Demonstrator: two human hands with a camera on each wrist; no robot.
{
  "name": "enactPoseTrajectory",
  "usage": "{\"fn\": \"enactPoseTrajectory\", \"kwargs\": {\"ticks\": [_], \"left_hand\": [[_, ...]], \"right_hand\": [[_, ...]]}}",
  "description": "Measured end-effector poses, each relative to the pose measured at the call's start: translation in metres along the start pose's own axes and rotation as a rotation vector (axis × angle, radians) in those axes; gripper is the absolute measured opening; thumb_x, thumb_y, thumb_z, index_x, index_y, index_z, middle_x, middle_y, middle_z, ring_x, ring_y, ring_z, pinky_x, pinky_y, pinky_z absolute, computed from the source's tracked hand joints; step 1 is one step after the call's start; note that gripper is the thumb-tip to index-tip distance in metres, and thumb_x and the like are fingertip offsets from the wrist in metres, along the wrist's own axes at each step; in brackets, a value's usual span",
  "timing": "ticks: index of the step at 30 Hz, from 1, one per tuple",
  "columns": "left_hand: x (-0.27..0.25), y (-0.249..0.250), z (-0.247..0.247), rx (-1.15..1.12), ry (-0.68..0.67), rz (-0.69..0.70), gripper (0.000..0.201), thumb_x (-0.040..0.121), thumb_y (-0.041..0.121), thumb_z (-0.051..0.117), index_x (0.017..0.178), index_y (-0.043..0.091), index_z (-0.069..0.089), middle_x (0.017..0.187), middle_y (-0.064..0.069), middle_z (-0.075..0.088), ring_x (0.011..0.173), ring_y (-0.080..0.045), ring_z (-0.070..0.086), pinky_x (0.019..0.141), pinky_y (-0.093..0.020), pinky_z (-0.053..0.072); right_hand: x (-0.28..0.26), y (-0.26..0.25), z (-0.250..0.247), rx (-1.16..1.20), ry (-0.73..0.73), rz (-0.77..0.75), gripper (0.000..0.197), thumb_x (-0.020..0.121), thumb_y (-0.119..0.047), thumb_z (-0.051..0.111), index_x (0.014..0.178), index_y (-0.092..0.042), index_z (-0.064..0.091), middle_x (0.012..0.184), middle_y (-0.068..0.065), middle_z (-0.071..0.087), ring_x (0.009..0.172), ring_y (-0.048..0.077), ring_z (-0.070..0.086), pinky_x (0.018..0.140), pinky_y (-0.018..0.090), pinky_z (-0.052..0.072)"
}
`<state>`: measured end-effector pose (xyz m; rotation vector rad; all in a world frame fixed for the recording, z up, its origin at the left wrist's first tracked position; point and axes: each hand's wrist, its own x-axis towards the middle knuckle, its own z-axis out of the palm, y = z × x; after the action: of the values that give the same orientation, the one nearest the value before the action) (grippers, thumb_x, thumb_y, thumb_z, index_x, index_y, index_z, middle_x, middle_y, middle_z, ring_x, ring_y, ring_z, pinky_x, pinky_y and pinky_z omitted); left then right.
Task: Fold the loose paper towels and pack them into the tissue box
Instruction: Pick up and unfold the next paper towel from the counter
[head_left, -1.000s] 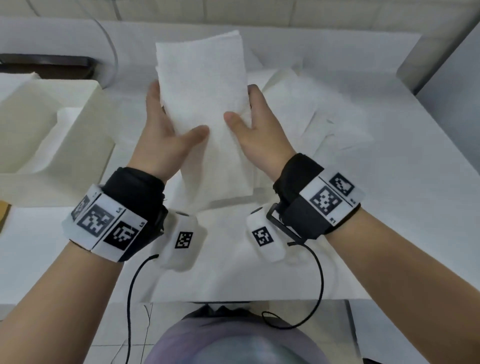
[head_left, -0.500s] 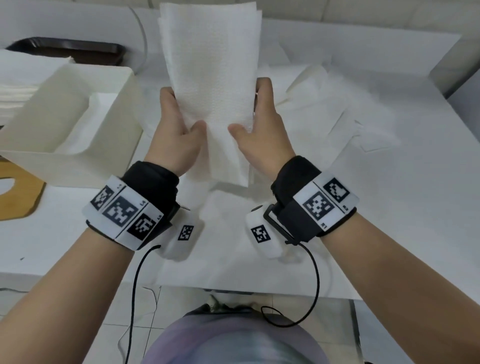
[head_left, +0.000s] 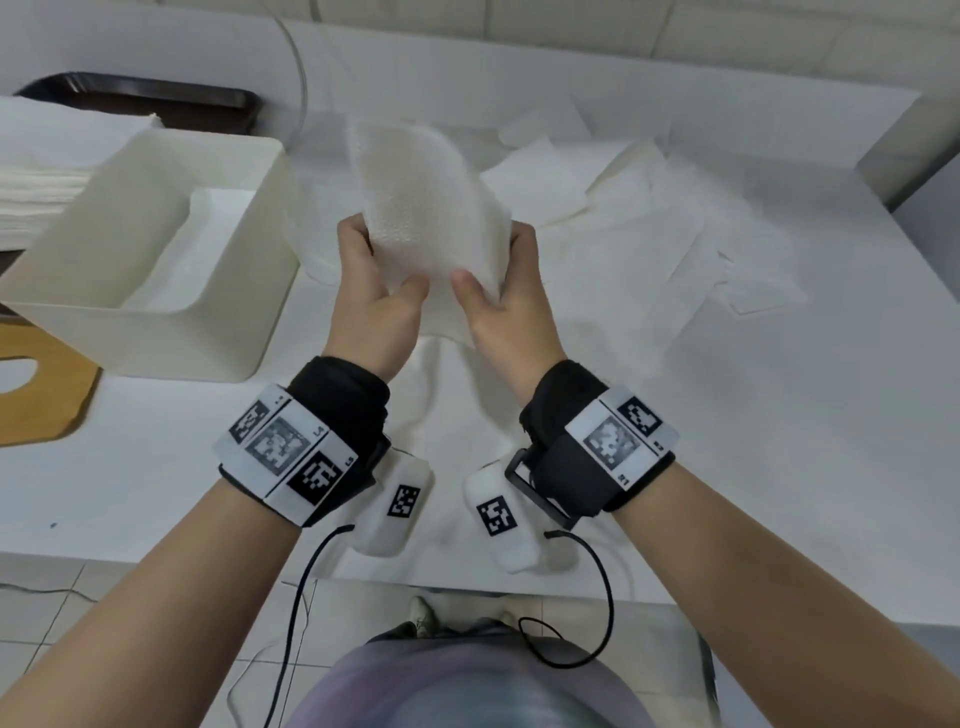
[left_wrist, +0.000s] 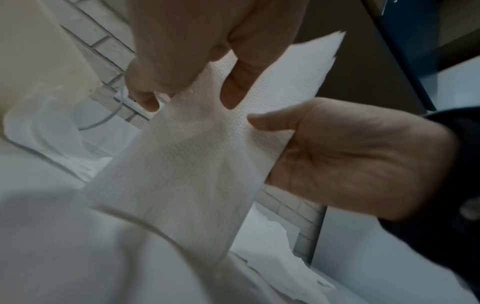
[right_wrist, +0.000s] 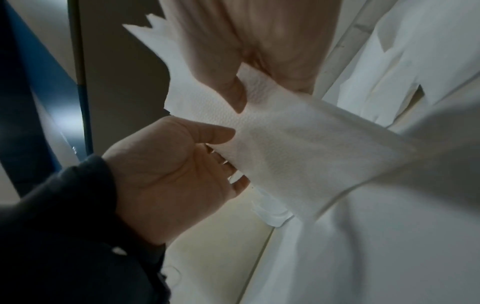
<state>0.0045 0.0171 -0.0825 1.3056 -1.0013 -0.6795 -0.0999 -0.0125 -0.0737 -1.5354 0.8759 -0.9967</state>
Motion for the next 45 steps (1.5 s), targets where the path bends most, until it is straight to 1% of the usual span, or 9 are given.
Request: {"fn": "enactPoseTrajectory", "kwargs": {"ticks": [5, 9, 15, 20, 27, 31, 39, 42, 45], "left_hand": [[-0.001, 0.007, 0.008, -0.025, 0.005, 0.060, 0.026, 0.093, -0.008, 0.035, 0.100, 0.017, 0.029, 0.096, 0.010, 0.044, 0.078, 0.020, 0.049, 0.077, -0.005, 0.042], [-0.001, 0.009, 0.008, -0.064, 0.035, 0.114, 0.037, 0.089, -0.015, 0.035, 0.097, 0.020, 0.025, 0.101, 0.008, 0.041, 0.092, 0.008, 0.048, 0.084, -0.009, 0.043], [0.004, -0.003, 0.000, 0.038, -0.006, 0.005, 0.045, 0.082, -0.016, 0.043, 0.109, 0.013, 0.023, 0.099, 0.010, 0.040, 0.092, 0.003, 0.046, 0.075, -0.004, 0.043], [0.007, 0.001, 0.000, -0.042, -0.003, 0.082, 0.039, 0.073, -0.010, 0.038, 0.093, 0.023, 0.027, 0.096, 0.006, 0.041, 0.089, -0.001, 0.046, 0.077, -0.008, 0.043], [0.008, -0.003, 0.000, 0.072, -0.006, 0.045, 0.038, 0.080, -0.022, 0.031, 0.100, 0.010, 0.025, 0.091, 0.010, 0.039, 0.083, 0.004, 0.044, 0.073, -0.004, 0.040], [0.009, -0.002, 0.001, 0.047, 0.012, 0.050, 0.045, 0.080, -0.022, 0.031, 0.088, 0.022, 0.028, 0.090, 0.010, 0.039, 0.082, 0.005, 0.043, 0.072, -0.004, 0.039], [0.012, -0.003, 0.001, -0.073, -0.010, -0.051, 0.038, 0.076, -0.003, 0.045, 0.097, 0.028, 0.040, 0.106, 0.001, 0.053, 0.098, -0.007, 0.053, 0.088, -0.023, 0.045], [0.014, 0.000, -0.003, -0.151, 0.008, -0.122, 0.041, 0.071, 0.000, 0.046, 0.103, 0.026, 0.044, 0.115, -0.006, 0.054, 0.109, -0.019, 0.053, 0.095, -0.031, 0.043], [0.016, 0.001, -0.007, -0.144, 0.066, -0.166, 0.040, 0.071, 0.002, 0.051, 0.105, 0.020, 0.039, 0.107, -0.004, 0.051, 0.104, -0.021, 0.054, 0.090, -0.023, 0.048]], "right_hand": [[0.009, -0.008, 0.002, 0.073, 0.134, -0.007, 0.025, 0.090, -0.005, 0.053, 0.108, -0.016, 0.040, 0.086, -0.016, 0.051, 0.077, -0.004, 0.053, 0.066, 0.002, 0.044], [0.011, -0.013, 0.003, 0.065, 0.153, -0.051, 0.021, 0.091, -0.003, 0.050, 0.103, -0.016, 0.039, 0.089, -0.009, 0.054, 0.080, -0.001, 0.054, 0.071, 0.006, 0.045], [0.010, 0.001, 0.007, -0.065, 0.084, 0.124, 0.027, 0.088, 0.000, 0.040, 0.103, -0.019, 0.027, 0.104, 0.000, 0.043, 0.097, 0.020, 0.048, 0.093, 0.042, 0.043], [0.015, -0.005, 0.004, 0.092, 0.067, 0.027, 0.027, 0.089, 0.009, 0.036, 0.101, -0.013, 0.025, 0.092, -0.009, 0.037, 0.085, 0.003, 0.044, 0.071, 0.008, 0.041], [0.016, -0.017, -0.001, -0.106, 0.180, -0.318, 0.067, 0.078, 0.019, 0.037, 0.132, -0.016, 0.019, 0.121, -0.014, 0.028, 0.108, 0.002, 0.035, 0.097, 0.015, 0.041], [0.023, -0.027, -0.007, -0.404, 0.139, -0.433, 0.062, 0.082, 0.014, 0.039, 0.139, -0.010, 0.034, 0.113, 0.003, 0.035, 0.087, -0.024, 0.033, 0.079, -0.007, 0.031], [0.018, -0.023, -0.008, -0.231, 0.181, -0.289, 0.071, 0.079, 0.011, 0.053, 0.139, -0.006, 0.019, 0.123, -0.004, 0.032, 0.105, 0.004, 0.041, 0.092, 0.001, 0.033], [0.014, -0.012, -0.011, -0.260, 0.097, 0.007, 0.043, 0.087, -0.003, 0.055, 0.125, -0.008, 0.036, 0.103, -0.003, 0.052, 0.090, 0.010, 0.055, 0.084, 0.024, 0.046], [0.012, -0.011, -0.016, -0.458, -0.009, -0.020, 0.023, 0.093, -0.009, 0.048, 0.114, 0.000, 0.047, 0.106, 0.012, 0.060, 0.099, 0.025, 0.057, 0.086, 0.032, 0.044]]}}
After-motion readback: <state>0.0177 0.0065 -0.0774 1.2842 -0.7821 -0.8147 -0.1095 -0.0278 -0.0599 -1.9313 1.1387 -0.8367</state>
